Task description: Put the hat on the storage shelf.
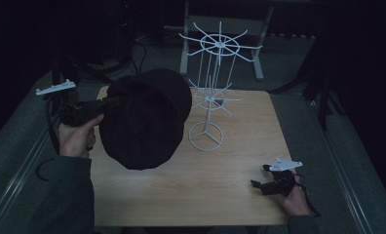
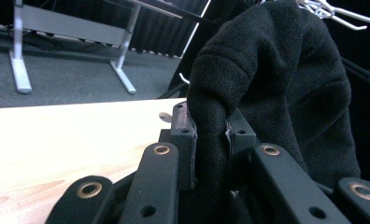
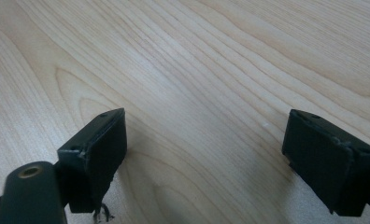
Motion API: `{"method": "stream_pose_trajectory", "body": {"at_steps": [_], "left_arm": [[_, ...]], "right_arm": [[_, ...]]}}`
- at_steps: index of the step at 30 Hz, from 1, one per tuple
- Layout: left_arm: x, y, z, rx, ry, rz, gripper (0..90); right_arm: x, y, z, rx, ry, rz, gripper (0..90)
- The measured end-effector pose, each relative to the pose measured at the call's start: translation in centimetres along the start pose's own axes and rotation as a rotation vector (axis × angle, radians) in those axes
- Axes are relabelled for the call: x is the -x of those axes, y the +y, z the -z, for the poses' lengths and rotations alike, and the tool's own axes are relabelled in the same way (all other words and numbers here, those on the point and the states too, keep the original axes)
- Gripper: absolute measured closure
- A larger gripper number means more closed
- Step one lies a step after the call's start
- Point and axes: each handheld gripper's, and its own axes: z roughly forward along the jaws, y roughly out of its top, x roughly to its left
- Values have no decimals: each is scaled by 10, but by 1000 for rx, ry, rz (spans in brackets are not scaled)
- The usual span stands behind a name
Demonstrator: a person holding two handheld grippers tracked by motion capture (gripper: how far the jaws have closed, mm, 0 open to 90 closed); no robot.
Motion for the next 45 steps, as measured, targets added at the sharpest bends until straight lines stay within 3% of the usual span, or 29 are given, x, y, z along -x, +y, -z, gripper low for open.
{"method": "stream_pose_trajectory", "body": {"at_steps": [19,29,45], "left_arm": [[8,17,5,45,-27,-13,791],[11,26,6,72,-67,-6,791],[8,34,5,116,-109,36,789]], "right_arm": [[0,0,0,-1,0,0,138],[0,0,0,-1,0,0,138],[0,0,0,-1,0,0,138]]}}
